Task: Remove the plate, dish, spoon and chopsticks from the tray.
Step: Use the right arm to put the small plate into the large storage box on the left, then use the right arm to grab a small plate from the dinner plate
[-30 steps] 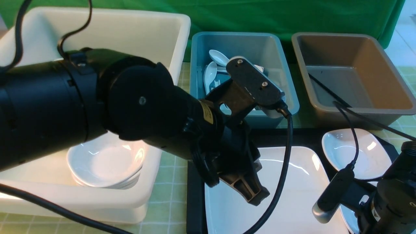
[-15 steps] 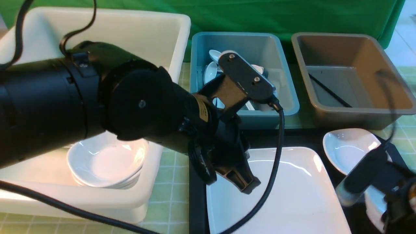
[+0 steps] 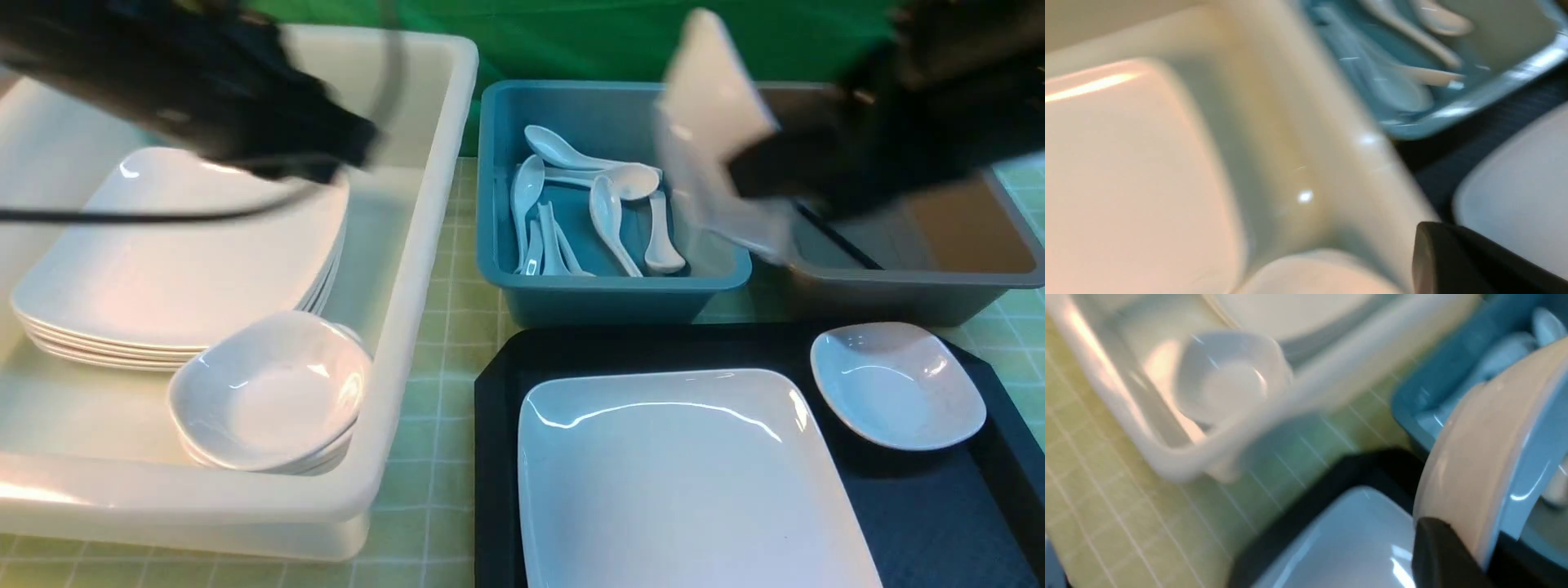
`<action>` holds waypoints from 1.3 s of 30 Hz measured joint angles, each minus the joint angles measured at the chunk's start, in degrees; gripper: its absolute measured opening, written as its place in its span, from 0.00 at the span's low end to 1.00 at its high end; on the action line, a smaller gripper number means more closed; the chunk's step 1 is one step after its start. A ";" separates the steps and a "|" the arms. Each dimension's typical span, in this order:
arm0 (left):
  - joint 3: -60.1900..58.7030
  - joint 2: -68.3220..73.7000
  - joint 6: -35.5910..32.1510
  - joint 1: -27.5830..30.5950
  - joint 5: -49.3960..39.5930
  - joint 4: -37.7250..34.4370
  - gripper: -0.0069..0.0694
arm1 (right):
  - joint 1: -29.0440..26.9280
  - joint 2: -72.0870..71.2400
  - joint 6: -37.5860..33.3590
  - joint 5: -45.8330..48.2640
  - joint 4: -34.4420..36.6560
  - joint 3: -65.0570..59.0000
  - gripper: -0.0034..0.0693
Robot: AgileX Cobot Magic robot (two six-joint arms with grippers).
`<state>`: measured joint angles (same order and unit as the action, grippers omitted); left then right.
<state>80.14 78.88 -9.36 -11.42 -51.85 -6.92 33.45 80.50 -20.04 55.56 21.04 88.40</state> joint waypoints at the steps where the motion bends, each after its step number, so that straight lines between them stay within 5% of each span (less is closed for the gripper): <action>1: 0.00 -0.59 0.06 1.43 -0.53 0.00 0.09 | 0.55 0.65 -0.32 0.00 0.23 0.61 0.09; 3: 0.00 -4.28 0.22 9.95 -4.52 0.26 0.09 | 4.80 10.37 -1.10 0.00 1.11 9.71 0.09; 10: -1.75 -12.19 0.37 24.33 -10.06 -4.46 0.09 | 14.58 32.66 -1.58 0.24 1.86 32.27 0.09; 22: -8.35 -16.48 -2.19 25.85 -13.92 -9.66 0.09 | 20.87 48.37 -0.18 7.60 -5.07 43.26 0.13; 25: -8.80 -16.48 -2.74 25.85 -13.49 -11.01 0.09 | 21.33 48.46 0.97 8.90 -7.13 43.45 0.23; 33: -9.09 -16.48 -4.16 25.85 -12.44 -13.44 0.09 | 21.33 46.43 7.29 13.77 -8.00 44.84 0.72; 39: -9.09 -16.48 -5.41 25.39 -12.05 -16.97 0.09 | 21.33 38.97 8.15 13.94 -11.05 45.42 0.81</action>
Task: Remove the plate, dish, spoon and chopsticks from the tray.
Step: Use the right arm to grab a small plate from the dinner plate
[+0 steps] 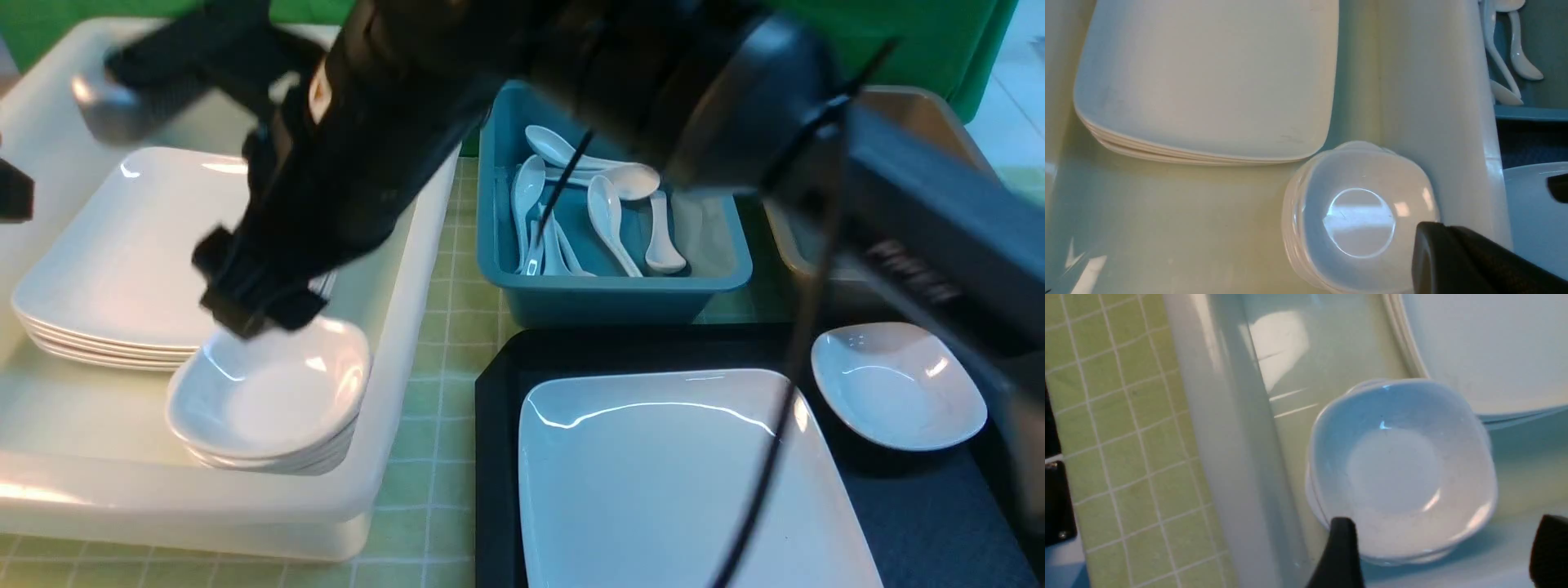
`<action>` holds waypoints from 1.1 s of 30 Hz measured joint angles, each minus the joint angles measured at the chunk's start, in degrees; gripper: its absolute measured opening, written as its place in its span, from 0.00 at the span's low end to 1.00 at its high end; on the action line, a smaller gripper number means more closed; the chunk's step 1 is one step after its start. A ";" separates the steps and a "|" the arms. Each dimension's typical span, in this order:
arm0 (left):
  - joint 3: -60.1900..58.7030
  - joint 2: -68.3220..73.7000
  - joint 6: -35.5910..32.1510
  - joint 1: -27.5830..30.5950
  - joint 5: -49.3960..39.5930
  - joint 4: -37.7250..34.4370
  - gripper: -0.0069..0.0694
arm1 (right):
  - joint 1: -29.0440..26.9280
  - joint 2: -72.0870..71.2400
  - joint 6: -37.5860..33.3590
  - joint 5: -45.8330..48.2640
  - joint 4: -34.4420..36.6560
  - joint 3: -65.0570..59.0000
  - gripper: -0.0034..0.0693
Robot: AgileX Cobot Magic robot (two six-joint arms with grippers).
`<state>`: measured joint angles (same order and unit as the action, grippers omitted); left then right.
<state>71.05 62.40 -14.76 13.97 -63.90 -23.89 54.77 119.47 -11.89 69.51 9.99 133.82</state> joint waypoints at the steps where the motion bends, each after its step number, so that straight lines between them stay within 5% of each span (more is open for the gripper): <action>1: 0.00 0.00 -0.06 -0.27 0.00 0.00 0.09 | 0.00 -0.65 0.07 0.00 -0.91 -0.16 0.80; 6: -0.03 0.00 -0.27 -11.79 0.22 -0.35 0.09 | -2.55 -12.49 2.12 -0.26 -17.26 -10.16 0.41; 8: -0.03 0.06 -0.27 -18.96 0.45 -0.44 0.09 | -6.38 -18.68 2.74 -0.33 -20.18 -20.57 0.17; 10: -0.11 0.43 -0.27 -26.03 1.10 -0.84 0.09 | -10.41 -23.11 2.99 -0.41 -21.22 -28.96 0.12; 15: -1.07 3.09 1.15 -42.06 5.25 -0.90 0.09 | -23.43 -31.30 2.99 -0.92 -22.69 -50.85 0.27; 19: -1.52 9.60 2.31 -55.08 12.99 0.59 0.09 | -35.48 -32.87 2.08 -9.52 -23.14 -69.80 0.63; 21: -1.57 12.34 3.04 -57.76 15.65 1.18 0.09 | -36.71 -32.72 0.26 -13.72 -23.14 -73.94 0.69; 33: -1.75 25.19 4.10 -61.33 25.00 2.80 0.09 | -37.18 -24.85 -6.82 -28.73 -23.38 -78.04 0.76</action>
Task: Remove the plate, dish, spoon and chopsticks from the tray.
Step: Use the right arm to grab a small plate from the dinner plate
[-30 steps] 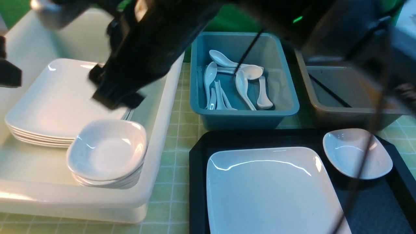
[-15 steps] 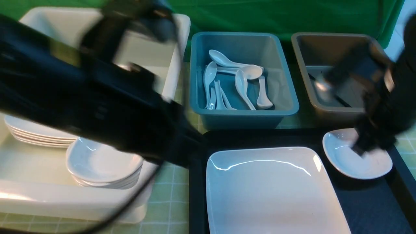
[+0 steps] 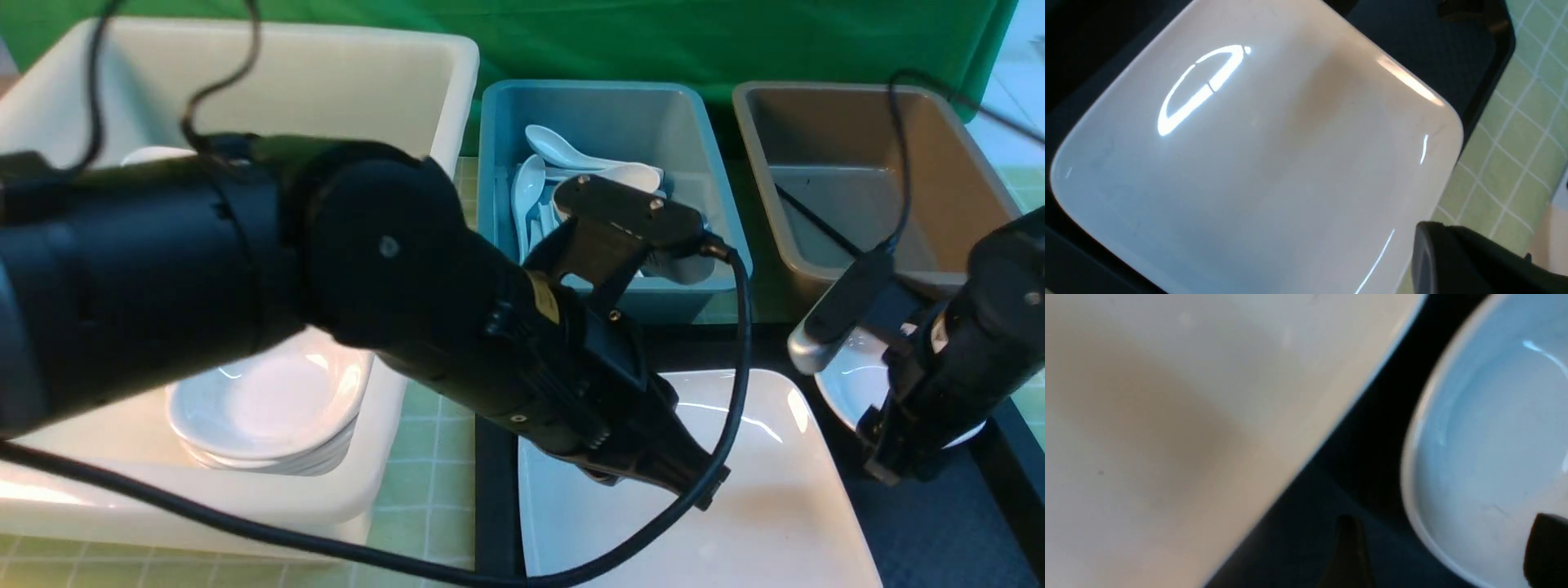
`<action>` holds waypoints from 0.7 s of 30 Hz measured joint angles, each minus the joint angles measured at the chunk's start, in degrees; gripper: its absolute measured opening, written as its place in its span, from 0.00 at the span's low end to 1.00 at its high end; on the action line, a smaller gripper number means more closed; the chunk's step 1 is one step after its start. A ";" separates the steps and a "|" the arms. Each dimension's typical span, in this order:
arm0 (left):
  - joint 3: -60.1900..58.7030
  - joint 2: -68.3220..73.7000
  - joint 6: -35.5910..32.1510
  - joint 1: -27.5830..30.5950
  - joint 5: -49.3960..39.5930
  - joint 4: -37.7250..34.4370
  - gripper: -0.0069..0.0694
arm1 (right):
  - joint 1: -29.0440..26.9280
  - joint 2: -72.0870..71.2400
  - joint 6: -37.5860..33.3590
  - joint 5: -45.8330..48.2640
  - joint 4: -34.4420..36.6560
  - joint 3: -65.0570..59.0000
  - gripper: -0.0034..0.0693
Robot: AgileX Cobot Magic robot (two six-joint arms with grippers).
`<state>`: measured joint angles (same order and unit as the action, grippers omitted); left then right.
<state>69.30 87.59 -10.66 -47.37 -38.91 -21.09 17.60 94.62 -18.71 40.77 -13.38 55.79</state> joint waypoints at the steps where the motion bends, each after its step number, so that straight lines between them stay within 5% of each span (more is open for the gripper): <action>1: 0.00 0.19 0.00 0.00 0.57 0.00 0.09 | 0.00 1.05 -0.35 -0.29 -0.44 -0.04 0.76; 10: 0.00 0.40 0.00 0.00 2.04 0.33 0.09 | 0.00 6.06 -0.28 -4.03 -4.41 -0.04 0.68; 15: 0.00 0.40 0.00 0.00 2.22 0.14 0.09 | 0.57 6.78 -0.58 -5.65 -5.20 0.14 0.27; 21: 0.18 0.40 0.09 0.12 2.18 0.95 0.09 | 3.26 3.07 -0.51 0.81 -5.99 2.48 0.12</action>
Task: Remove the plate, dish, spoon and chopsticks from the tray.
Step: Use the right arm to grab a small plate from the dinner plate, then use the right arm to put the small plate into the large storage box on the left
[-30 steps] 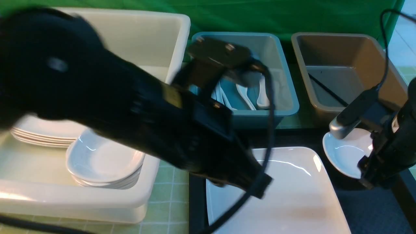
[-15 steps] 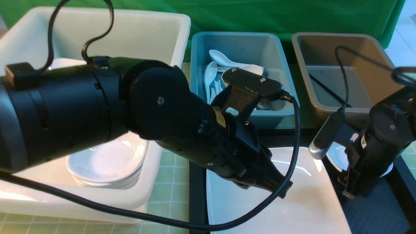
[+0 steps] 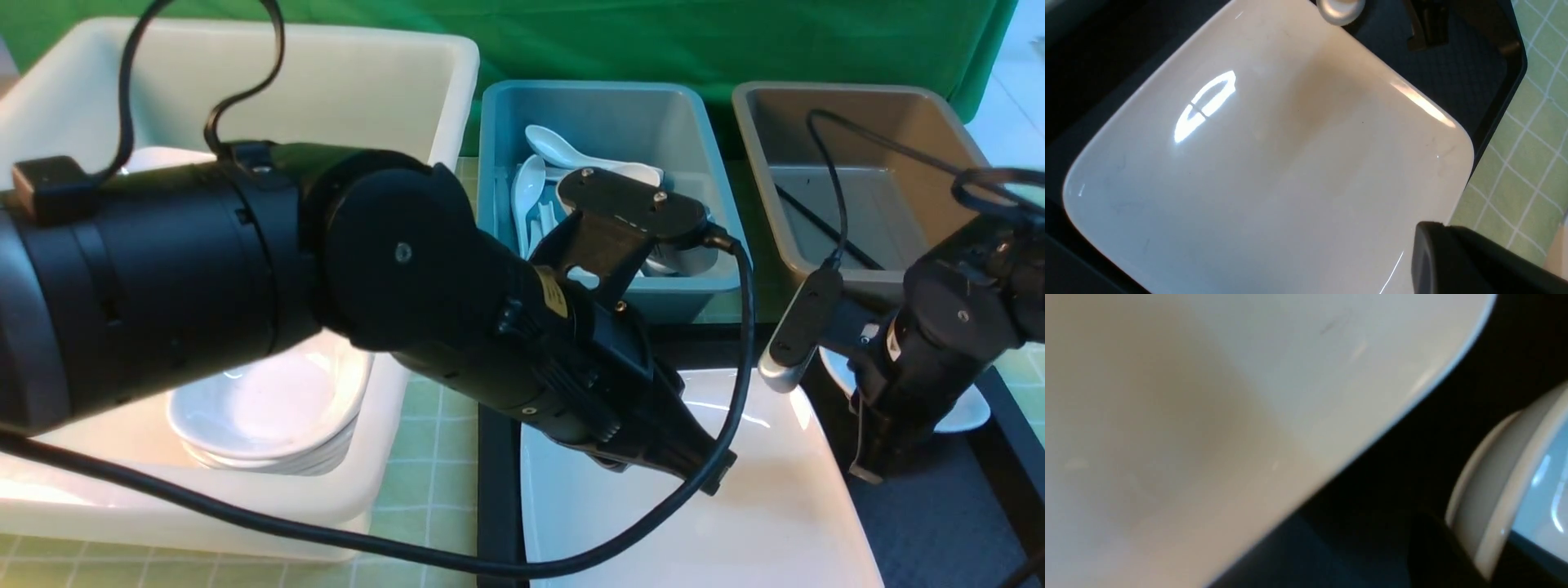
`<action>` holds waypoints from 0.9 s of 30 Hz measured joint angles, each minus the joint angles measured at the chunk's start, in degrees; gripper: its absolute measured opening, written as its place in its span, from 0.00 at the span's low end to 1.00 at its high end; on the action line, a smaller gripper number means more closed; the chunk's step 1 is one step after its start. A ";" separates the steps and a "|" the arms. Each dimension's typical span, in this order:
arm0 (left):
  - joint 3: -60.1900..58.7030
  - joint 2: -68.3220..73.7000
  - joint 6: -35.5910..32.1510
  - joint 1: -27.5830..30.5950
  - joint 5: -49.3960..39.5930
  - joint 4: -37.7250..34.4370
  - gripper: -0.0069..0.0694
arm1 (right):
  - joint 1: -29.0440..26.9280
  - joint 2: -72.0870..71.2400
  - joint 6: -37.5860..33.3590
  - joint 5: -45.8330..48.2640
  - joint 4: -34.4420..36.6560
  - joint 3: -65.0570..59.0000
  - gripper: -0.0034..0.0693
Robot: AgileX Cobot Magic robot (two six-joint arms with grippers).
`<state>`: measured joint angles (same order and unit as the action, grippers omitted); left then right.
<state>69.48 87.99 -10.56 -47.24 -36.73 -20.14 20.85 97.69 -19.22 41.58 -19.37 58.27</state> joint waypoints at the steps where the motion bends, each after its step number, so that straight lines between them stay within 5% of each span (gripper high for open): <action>1: 0.22 0.00 0.37 0.27 -0.46 0.47 0.09 | 0.38 -1.03 0.00 1.58 0.71 0.52 0.10; 9: 8.90 -2.19 4.12 8.76 -7.37 5.04 0.09 | 4.17 -14.94 0.00 9.96 13.81 10.28 0.08; 16: 14.12 -11.53 4.41 31.90 -17.89 8.00 0.09 | 10.02 -15.61 -12.01 10.53 45.81 30.41 0.08; 23: 9.82 -21.80 4.40 52.70 -23.04 8.31 0.09 | 24.61 1.50 -13.44 10.93 48.95 45.36 0.08; 27: 3.77 -27.72 4.40 59.57 -23.33 7.46 0.09 | 29.70 11.72 -12.82 11.27 47.10 53.11 0.08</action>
<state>73.24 60.27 -6.16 12.33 -60.06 -12.68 50.56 109.41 -32.05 52.85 27.73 111.38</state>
